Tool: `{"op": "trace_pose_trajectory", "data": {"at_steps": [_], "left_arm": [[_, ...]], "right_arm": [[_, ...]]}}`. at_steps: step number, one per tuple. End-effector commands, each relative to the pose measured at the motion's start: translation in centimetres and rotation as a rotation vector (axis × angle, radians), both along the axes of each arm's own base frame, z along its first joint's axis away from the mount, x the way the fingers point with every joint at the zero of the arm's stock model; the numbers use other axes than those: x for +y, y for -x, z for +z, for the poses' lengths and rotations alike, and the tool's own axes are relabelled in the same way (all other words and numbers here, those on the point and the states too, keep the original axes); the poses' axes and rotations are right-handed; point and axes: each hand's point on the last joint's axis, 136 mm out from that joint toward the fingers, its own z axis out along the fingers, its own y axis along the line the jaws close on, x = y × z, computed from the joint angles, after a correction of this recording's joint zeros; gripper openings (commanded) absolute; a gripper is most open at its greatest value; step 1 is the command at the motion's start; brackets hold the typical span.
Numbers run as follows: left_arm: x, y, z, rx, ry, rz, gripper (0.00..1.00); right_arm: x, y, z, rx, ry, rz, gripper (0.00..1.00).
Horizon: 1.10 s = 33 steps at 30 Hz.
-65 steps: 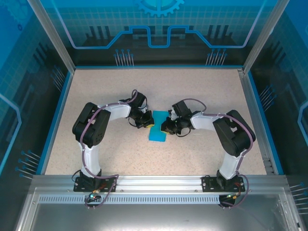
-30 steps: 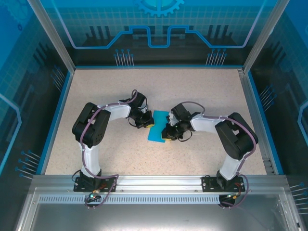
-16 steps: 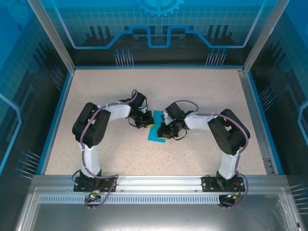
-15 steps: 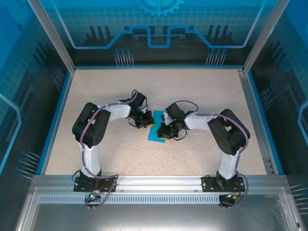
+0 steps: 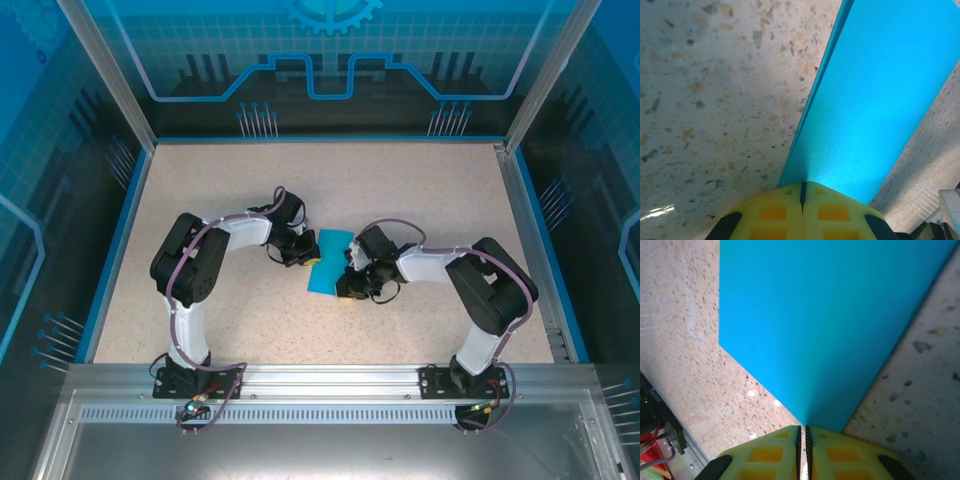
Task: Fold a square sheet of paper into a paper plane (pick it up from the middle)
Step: Fold the square sheet of paper in half at the center of the table.
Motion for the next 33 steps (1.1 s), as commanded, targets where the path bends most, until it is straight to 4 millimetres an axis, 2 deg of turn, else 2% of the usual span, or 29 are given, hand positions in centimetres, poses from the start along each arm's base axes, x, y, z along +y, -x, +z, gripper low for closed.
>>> {"op": "trace_pose_trajectory", "data": {"at_steps": [1,2,5,11,16,23,26,28,29,33], "left_arm": [[5.1,4.4,-7.2,0.181,-0.284,0.046,0.00],[5.1,4.4,-7.1,0.179,-0.283,0.045,0.00],[5.0,4.4,-7.0,0.182,-0.281,0.045,0.00],[5.0,4.4,-7.0,0.183,-0.282,0.044,0.00],[5.1,4.5,-7.1,0.186,-0.285,0.044,0.00],[5.1,4.5,-7.2,0.183,-0.289,0.041,0.00],[5.1,4.4,-7.1,0.181,-0.287,0.042,0.00],[5.0,4.2,-6.9,0.174,-0.283,0.039,0.00],[4.8,4.1,-6.8,0.169,-0.278,0.037,0.00],[3.6,3.0,-5.6,0.119,-0.238,0.016,0.00]], "right_arm": [[1.1,-2.9,2.3,-0.088,-0.042,-0.027,0.13],[1.8,-4.4,3.2,-0.127,-0.051,-0.035,0.13],[2.4,-6.3,2.1,-0.137,-0.013,-0.048,0.13],[2.5,-7.1,0.1,-0.124,0.025,-0.053,0.13],[1.5,-5.1,-1.7,-0.063,0.066,-0.019,0.13],[-1.1,0.0,-2.9,0.015,0.095,0.022,0.13],[-1.6,1.3,-2.2,0.012,0.075,0.045,0.13],[-1.5,1.1,-1.3,-0.019,0.063,0.061,0.13],[-1.3,0.5,-0.6,-0.047,0.056,0.062,0.13],[-0.4,-3.8,2.6,-0.186,0.023,-0.003,0.13]]}}
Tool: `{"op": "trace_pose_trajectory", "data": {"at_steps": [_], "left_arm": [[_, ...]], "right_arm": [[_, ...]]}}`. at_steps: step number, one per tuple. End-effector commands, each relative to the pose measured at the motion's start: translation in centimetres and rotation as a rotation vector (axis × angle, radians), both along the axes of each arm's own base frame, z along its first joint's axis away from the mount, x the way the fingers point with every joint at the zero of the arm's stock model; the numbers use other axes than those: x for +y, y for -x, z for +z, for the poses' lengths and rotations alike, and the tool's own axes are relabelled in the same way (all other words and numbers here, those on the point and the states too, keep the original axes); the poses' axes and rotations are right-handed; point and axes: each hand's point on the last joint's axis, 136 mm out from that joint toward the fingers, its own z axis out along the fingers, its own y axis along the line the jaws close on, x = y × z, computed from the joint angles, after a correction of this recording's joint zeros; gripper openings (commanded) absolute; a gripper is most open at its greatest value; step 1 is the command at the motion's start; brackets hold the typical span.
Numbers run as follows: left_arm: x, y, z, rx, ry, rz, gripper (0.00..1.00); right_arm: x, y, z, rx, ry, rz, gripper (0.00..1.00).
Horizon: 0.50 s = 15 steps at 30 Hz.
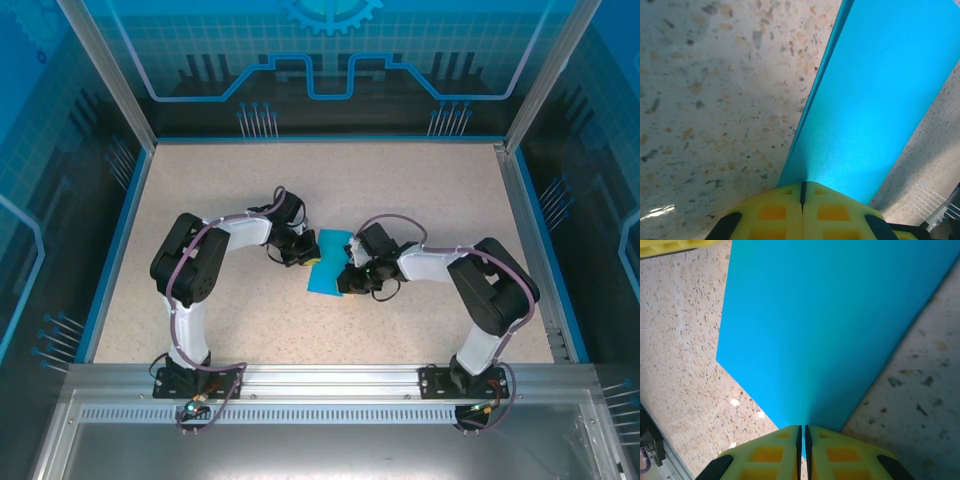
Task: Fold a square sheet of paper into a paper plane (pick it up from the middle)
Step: Fold the square sheet of paper in half at the center of the table, then move the square sheet of paper to the center of the table.
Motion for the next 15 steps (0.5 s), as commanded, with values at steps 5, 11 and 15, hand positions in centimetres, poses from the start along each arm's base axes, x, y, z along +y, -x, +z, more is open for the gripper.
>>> {"op": "trace_pose_trajectory", "data": {"at_steps": [5,11,15], "left_arm": [[1.8,1.5,-3.2,0.046,-0.198,-0.043,0.01],[0.2,-0.2,1.3,-0.050,-0.101,-0.040,0.09],[-0.1,-0.3,3.1,-0.080,-0.070,-0.029,0.13]], "right_arm": [[0.1,-8.6,3.1,-0.172,0.050,-0.140,0.12],[1.0,-11.8,1.5,-0.150,0.095,-0.166,0.12],[0.4,-12.6,0.1,-0.120,0.177,-0.192,0.11]]}}
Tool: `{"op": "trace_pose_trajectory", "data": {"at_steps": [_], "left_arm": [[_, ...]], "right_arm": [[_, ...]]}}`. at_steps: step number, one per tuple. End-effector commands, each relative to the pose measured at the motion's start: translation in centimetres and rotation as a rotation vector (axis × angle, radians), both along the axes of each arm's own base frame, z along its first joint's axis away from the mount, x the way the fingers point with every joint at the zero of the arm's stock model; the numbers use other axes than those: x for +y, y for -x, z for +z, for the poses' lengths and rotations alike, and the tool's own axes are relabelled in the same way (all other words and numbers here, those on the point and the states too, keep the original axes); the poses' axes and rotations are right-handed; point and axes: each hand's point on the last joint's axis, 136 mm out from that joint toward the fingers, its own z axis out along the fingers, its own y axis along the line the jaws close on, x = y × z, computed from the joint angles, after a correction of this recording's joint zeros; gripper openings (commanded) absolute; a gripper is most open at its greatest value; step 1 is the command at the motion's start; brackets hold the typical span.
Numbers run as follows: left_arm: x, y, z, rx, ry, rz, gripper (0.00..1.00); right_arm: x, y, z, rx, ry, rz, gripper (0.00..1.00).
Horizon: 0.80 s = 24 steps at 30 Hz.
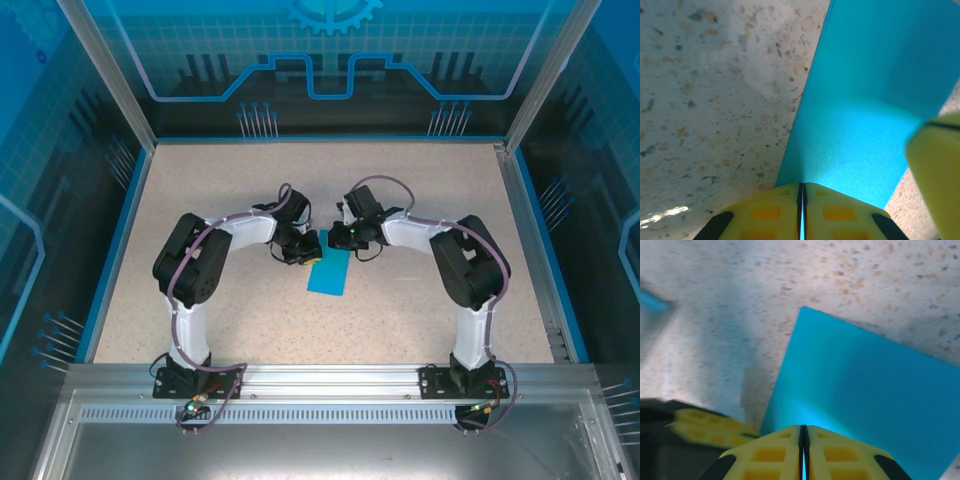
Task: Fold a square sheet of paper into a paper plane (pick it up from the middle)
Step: Move the square sheet of paper to the center of the table.
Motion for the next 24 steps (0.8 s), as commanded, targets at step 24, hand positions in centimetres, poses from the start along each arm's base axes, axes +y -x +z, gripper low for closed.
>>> {"op": "trace_pose_trajectory", "data": {"at_steps": [24], "left_arm": [[-7.3,6.6,4.4,0.003,0.253,-0.096,0.07]], "right_arm": [[-4.8,3.6,2.9,0.062,-0.136,-0.072,0.10]]}}
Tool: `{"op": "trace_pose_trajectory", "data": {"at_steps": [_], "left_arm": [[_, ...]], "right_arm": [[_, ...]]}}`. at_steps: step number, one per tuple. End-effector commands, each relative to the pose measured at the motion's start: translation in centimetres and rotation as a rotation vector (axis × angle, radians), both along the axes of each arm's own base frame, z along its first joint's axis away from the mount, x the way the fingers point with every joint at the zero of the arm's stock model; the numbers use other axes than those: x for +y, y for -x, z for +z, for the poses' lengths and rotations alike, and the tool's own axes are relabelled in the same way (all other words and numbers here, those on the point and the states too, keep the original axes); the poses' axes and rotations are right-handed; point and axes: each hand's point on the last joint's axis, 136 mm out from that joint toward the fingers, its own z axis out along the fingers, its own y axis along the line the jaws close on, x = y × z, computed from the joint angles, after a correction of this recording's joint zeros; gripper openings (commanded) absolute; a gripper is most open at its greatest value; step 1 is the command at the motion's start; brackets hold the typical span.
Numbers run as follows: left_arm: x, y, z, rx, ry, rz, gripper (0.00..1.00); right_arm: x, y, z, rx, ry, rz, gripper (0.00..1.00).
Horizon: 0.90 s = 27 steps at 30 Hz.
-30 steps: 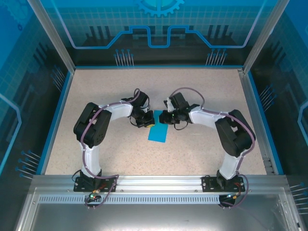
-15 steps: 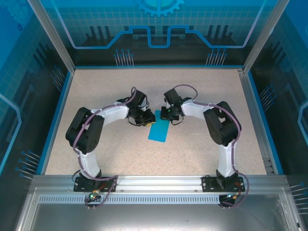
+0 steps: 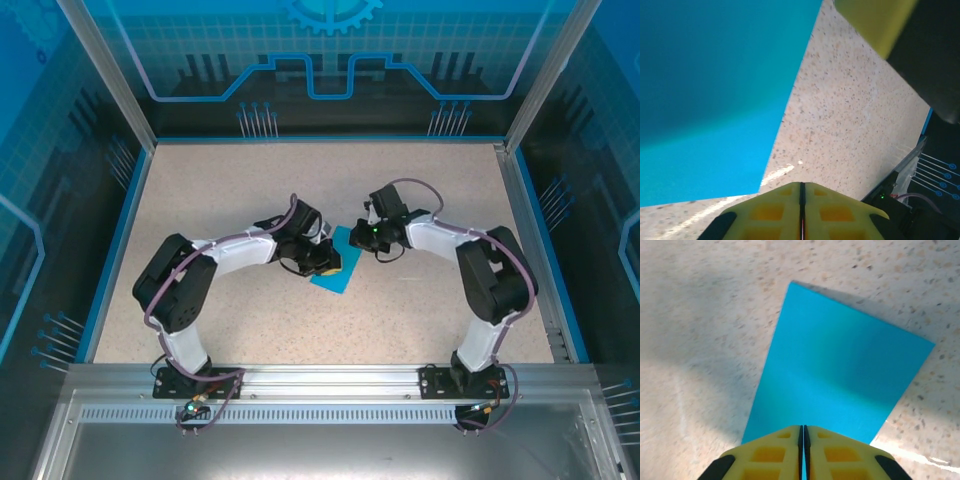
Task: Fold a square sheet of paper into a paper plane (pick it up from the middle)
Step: Move the square sheet of paper to the center of the table, then hold the square sheet of paper at the center of the table.
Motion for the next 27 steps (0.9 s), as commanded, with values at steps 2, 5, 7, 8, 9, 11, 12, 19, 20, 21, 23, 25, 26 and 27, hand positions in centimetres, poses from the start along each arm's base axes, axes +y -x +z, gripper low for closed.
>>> {"op": "trace_pose_trajectory", "data": {"at_steps": [2,5,7,8,9,11,12,19,20,21,23,25,26,27], "left_arm": [[-1.4,1.4,-1.5,0.065,0.019,-0.004,0.06],[-1.6,1.7,-2.6,0.085,-0.013,-0.001,0.03],[-1.6,2.0,-3.5,0.102,-0.032,0.007,0.01],[-1.5,2.1,-3.8,0.110,-0.043,0.011,0.00],[-1.4,2.2,-4.2,0.118,-0.052,0.013,0.00],[-1.4,2.4,-4.6,0.128,-0.056,0.017,0.00],[-1.3,2.4,-4.7,0.131,-0.058,0.017,0.00],[-0.9,3.0,-6.0,0.156,-0.088,0.008,0.00],[-0.8,3.2,-6.2,0.160,-0.095,0.009,0.00],[-0.6,3.3,-6.4,0.163,-0.100,0.006,0.00],[-0.4,3.7,-6.8,0.176,-0.112,0.001,0.00],[-0.2,4.0,-7.2,0.186,-0.121,-0.004,0.00],[-0.1,4.1,-7.3,0.190,-0.125,-0.008,0.00],[0.0,4.3,-7.4,0.195,-0.132,-0.010,0.00]], "right_arm": [[0.6,3.1,-0.1,0.028,-0.092,0.104,0.07],[0.6,4.1,-1.0,0.063,-0.108,0.119,0.03],[0.9,4.5,-1.7,0.088,-0.116,0.127,0.01],[1.1,4.7,-2.0,0.097,-0.121,0.133,0.00],[1.3,5.0,-2.3,0.105,-0.122,0.141,0.00],[1.8,5.3,-2.7,0.113,-0.125,0.162,0.00],[2.1,5.4,-2.7,0.113,-0.127,0.172,0.00],[2.1,5.7,-4.4,0.158,-0.100,0.180,0.00],[2.1,5.7,-4.5,0.159,-0.097,0.183,0.00],[2.0,5.7,-4.7,0.164,-0.093,0.184,0.00],[1.9,5.7,-5.1,0.169,-0.090,0.187,0.00],[1.8,5.7,-5.3,0.172,-0.085,0.189,0.00],[1.7,5.7,-5.3,0.173,-0.084,0.192,0.00],[1.6,5.6,-5.3,0.171,-0.082,0.192,0.00]]}}
